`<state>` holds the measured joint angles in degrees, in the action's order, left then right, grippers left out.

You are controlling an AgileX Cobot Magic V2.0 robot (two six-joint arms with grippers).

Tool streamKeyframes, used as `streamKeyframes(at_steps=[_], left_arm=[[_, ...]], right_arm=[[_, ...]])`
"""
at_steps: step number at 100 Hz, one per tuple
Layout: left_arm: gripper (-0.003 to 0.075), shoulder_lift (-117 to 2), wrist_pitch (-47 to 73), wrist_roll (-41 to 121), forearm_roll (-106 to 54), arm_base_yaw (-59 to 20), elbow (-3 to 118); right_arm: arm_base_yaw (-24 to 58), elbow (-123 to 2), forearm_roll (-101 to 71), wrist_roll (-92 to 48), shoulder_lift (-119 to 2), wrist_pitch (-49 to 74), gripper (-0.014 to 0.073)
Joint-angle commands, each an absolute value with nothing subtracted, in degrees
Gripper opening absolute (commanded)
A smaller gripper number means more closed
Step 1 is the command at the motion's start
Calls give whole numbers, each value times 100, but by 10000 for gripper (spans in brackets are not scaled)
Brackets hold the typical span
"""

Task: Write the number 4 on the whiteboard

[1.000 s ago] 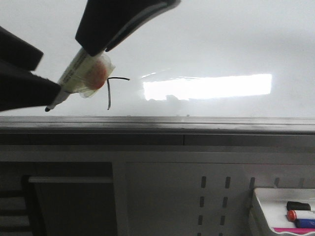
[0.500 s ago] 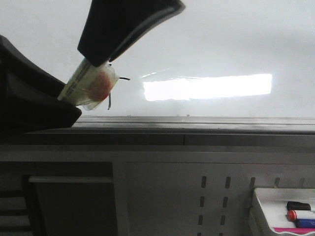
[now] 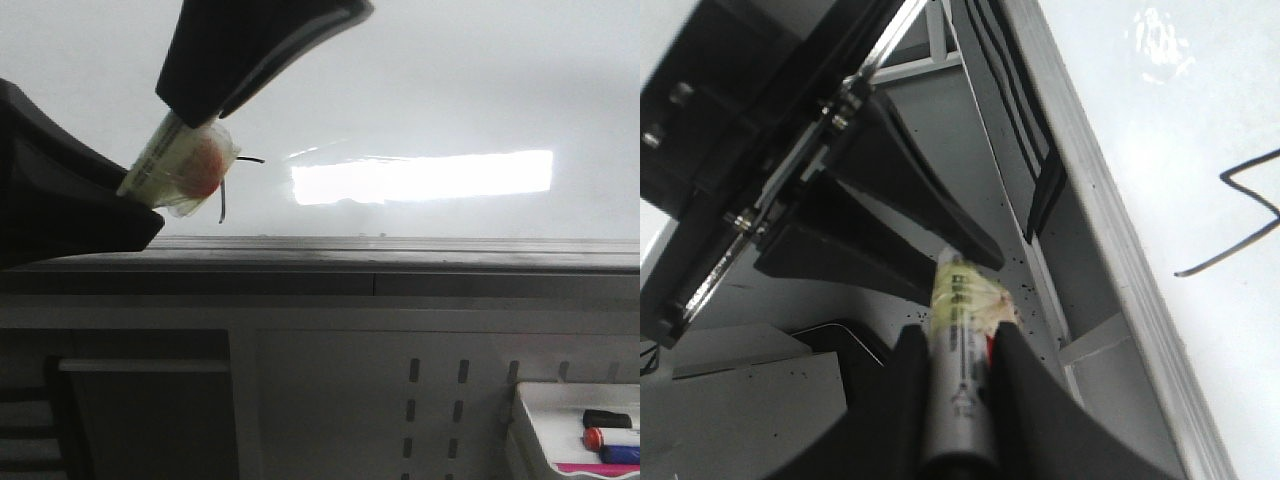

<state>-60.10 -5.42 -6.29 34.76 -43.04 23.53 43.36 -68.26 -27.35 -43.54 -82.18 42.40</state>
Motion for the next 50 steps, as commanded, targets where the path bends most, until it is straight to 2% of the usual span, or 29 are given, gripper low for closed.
streamKeyframes(at_steps=[1,9,16,22,35,50], left_arm=[[-20,-5958,-923,-676,3234,-4325,2538],[-20,-5958,-923,-676,2873,-4325,2538],[-20,-5958,-911,-676,2390,-4282,2538],[-20,-5958,-860,-676,1742,-4161,2538],[-20,-5958,-815,-676,-76,-3596,2538],[-20,-5967,-679,-676,-1351,-3013,2632]], right_arm=[[4360,-7014,-3050,-4465,-7999,4001,115],[4349,-7014,-3050,-4454,-7974,3732,343],[4303,-7014,-3050,-4442,-7896,3379,457],[4234,-7014,-3050,-4412,-7802,3051,453],[4077,-7014,-3050,-4412,-7488,2418,375],[3969,-7014,-3050,-4412,-7243,2350,342]])
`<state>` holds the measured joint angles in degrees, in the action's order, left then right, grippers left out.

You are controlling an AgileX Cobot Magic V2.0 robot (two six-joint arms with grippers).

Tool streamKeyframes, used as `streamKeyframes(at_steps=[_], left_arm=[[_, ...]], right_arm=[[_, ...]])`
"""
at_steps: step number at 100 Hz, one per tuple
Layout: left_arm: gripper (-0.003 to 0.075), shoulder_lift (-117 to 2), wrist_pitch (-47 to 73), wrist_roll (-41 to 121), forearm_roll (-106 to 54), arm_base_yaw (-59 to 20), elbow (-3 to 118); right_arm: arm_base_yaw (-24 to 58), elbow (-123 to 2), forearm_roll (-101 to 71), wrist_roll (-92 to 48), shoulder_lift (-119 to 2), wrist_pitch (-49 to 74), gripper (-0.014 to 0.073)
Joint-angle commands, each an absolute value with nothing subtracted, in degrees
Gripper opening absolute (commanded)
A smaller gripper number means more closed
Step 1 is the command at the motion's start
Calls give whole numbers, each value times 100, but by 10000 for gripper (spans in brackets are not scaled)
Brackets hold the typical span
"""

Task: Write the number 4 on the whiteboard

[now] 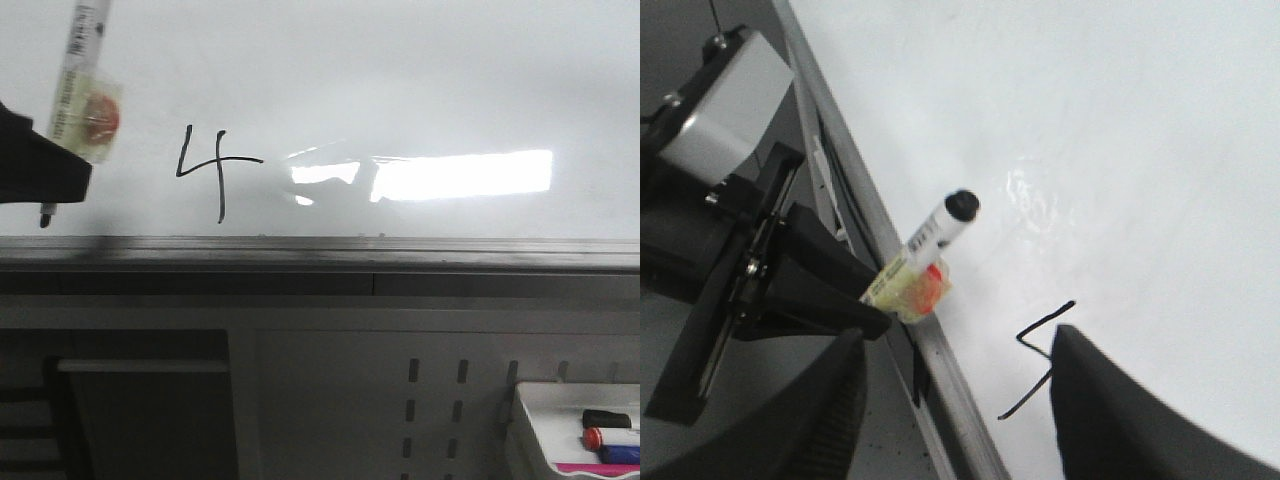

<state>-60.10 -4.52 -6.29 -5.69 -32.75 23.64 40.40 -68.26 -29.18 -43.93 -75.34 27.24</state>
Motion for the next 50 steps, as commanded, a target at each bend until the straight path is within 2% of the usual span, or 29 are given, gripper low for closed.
streamKeyframes(at_steps=[1,13,50], left_arm=[[-20,-5974,-649,-676,-1383,-2969,2647],[-20,-6177,-172,-676,-1419,-2717,2975],[-20,-7272,286,-676,-1637,-2719,3860]], right_arm=[[3969,-7014,-3050,-4412,-7209,2350,342],[3961,-7014,-3050,-4412,-7175,2405,342],[3961,-7014,-3050,-4412,-7175,2595,342]])
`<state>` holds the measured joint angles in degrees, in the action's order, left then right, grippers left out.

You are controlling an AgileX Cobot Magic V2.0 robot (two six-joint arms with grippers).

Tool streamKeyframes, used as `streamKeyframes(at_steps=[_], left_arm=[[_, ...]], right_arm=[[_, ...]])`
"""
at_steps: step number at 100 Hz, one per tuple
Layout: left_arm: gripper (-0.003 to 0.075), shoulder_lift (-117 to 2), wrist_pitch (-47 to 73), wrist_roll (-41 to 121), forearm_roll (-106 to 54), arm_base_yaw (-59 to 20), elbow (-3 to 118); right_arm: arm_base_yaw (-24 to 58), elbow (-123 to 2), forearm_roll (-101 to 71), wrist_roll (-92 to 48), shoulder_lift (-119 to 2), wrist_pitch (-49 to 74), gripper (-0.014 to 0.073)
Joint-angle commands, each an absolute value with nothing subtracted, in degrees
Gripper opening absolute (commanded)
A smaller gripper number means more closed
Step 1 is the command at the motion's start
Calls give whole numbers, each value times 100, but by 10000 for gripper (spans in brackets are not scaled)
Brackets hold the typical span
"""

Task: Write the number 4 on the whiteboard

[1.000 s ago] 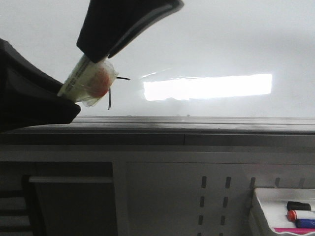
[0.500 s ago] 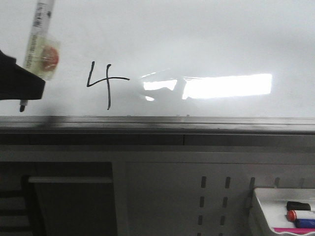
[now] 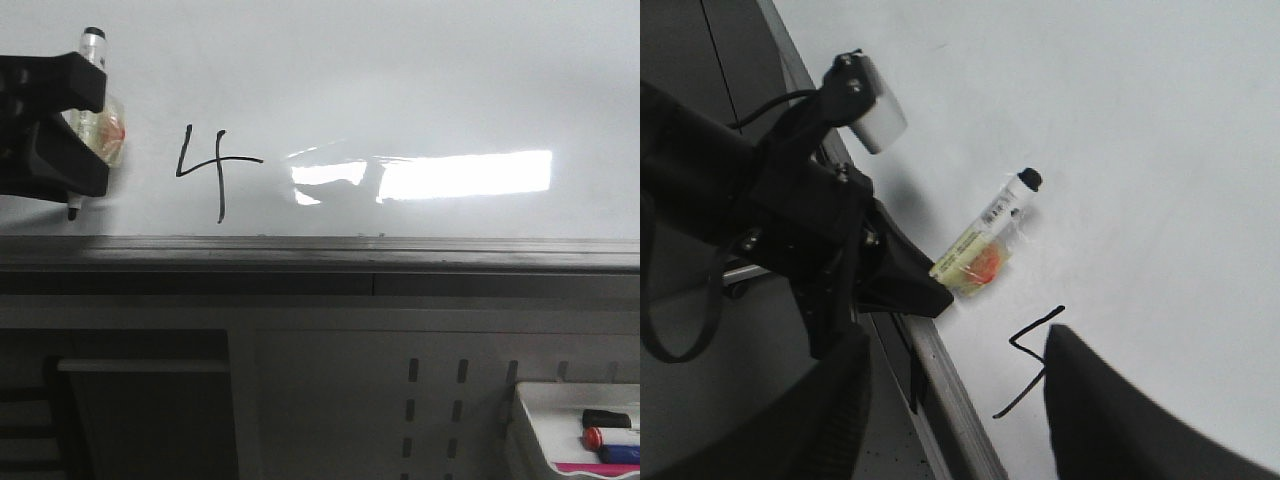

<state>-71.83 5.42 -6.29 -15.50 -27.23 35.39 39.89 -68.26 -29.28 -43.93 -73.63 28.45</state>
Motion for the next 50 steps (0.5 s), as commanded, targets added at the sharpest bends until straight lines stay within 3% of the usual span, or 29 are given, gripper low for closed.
streamKeyframes(at_steps=[1,17,21,39,50], left_arm=[[-20,-7288,285,-676,-1637,-2719,3878],[15,-7434,302,-676,-1637,-2719,3949],[57,-7434,302,-676,-1637,-2719,3949],[393,-7434,281,-676,-1637,-2719,3949],[442,-7396,281,-676,-1637,-2719,3949]], right_arm=[[3961,-7014,-3050,-4412,-7175,2595,342],[3961,-7014,-3070,-4412,-7175,2670,342],[3961,-7014,-3070,-4412,-7175,2687,342],[3961,-7014,-3070,-4412,-7175,2710,342],[3961,-7014,-3070,-4412,-7175,2741,342]])
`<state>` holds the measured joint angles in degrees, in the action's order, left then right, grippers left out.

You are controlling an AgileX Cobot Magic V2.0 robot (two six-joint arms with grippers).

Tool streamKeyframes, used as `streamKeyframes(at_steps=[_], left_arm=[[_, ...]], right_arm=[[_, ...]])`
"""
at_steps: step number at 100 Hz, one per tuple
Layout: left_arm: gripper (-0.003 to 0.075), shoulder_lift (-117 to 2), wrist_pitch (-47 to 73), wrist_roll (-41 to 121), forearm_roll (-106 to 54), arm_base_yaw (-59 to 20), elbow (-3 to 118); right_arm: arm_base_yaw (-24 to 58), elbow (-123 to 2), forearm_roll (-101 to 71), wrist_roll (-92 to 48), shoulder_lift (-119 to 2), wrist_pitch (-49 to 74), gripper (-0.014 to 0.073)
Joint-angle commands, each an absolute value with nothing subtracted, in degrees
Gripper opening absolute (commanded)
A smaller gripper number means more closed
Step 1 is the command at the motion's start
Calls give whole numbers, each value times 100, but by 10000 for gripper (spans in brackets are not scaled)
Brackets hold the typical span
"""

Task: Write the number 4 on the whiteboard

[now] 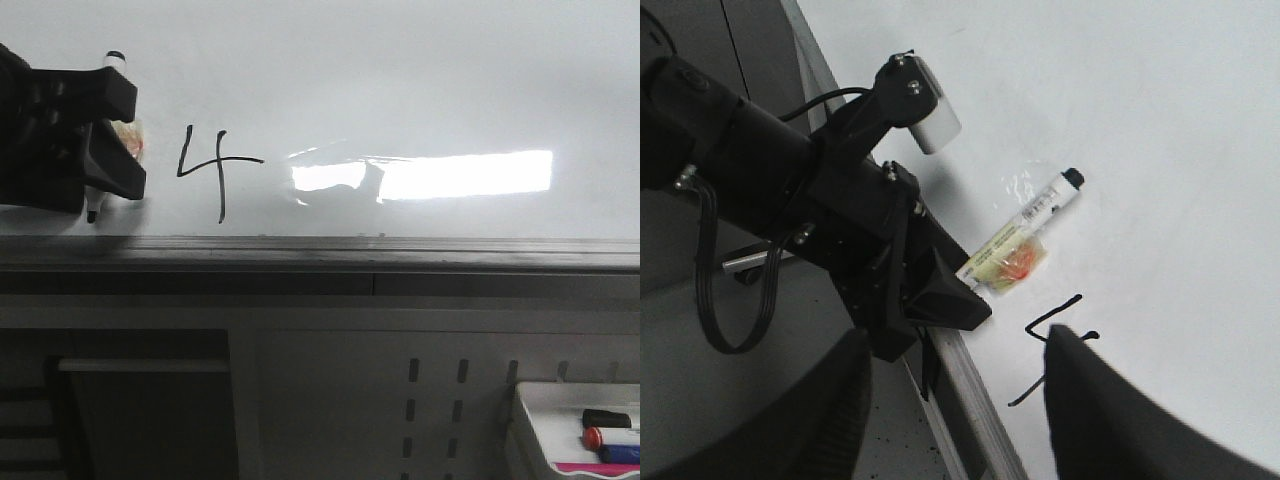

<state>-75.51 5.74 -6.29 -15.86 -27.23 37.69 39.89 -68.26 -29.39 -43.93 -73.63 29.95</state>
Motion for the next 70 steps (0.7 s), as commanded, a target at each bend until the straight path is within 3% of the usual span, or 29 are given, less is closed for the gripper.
streamKeyframes(at_steps=[1,7,12,21,27,32,44,70], left_arm=[[441,-7386,281,-676,-1637,-2719,3949],[442,-7280,281,-676,-1625,-2719,3949],[442,-7124,292,-676,-1554,-2719,3949],[435,-6687,415,-676,-1334,-2719,3949],[376,-6290,543,-676,-1157,-2719,3949],[295,-5995,584,-676,-990,-2719,3926],[-24,-5003,507,-676,-692,-2733,3724],[-20,-3063,411,-663,0,-2733,2763]], right_arm=[[3961,-7014,-3070,-4412,-7175,2755,341],[3961,-7014,-3070,-4412,-7166,2754,329],[3957,-7001,-3070,-4412,-7136,2763,271],[3957,-6822,-3070,-4412,-6955,2633,66],[3957,-6597,-3070,-4405,-6805,2467,-73],[3957,-6360,-3110,-4405,-6643,2275,-62],[3957,-5565,-3211,-4405,-6059,1485,-63],[4038,-3542,-3281,-4405,-4367,-225,-63]])
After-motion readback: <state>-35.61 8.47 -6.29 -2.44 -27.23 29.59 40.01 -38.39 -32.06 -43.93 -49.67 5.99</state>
